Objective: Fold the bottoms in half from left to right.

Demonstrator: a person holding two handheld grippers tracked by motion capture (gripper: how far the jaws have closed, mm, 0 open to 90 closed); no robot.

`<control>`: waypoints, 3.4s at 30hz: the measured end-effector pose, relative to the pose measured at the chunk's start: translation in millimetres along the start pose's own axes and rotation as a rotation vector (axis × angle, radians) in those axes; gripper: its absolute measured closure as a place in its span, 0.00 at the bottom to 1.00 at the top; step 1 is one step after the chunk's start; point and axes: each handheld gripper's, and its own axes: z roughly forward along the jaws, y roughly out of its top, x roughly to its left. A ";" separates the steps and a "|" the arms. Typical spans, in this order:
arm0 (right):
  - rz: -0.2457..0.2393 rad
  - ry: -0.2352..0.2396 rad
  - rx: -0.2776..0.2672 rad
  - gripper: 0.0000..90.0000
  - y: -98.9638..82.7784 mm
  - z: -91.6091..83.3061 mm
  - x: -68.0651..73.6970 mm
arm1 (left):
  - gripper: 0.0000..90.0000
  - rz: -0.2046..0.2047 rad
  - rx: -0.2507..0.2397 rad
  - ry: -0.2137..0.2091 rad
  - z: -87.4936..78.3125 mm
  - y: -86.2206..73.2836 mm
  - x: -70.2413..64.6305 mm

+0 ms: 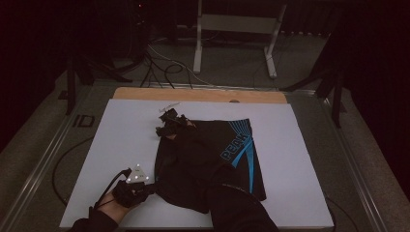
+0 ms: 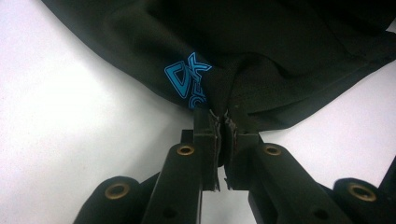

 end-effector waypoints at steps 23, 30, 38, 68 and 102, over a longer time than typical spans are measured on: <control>-0.038 -0.114 0.058 0.61 -5.0 11.7 10.4 | 0.94 0.006 -0.001 0.000 0.3 0.7 -1.1; -0.041 -0.116 0.062 0.76 -6.7 9.5 7.9 | 0.94 0.005 -0.003 0.000 0.0 0.9 -1.7; -0.031 -0.092 0.068 0.94 -7.3 7.1 2.4 | 0.94 0.005 -0.008 0.001 -0.5 0.9 -1.7; -0.073 -0.053 -0.006 0.97 -3.0 -33.3 -10.9 | 0.95 0.023 -0.062 -0.043 -7.8 12.5 -17.0; -0.066 -0.069 -0.054 0.97 -3.8 -76.5 -37.4 | 0.95 0.062 -0.099 -0.093 -11.1 38.4 -31.5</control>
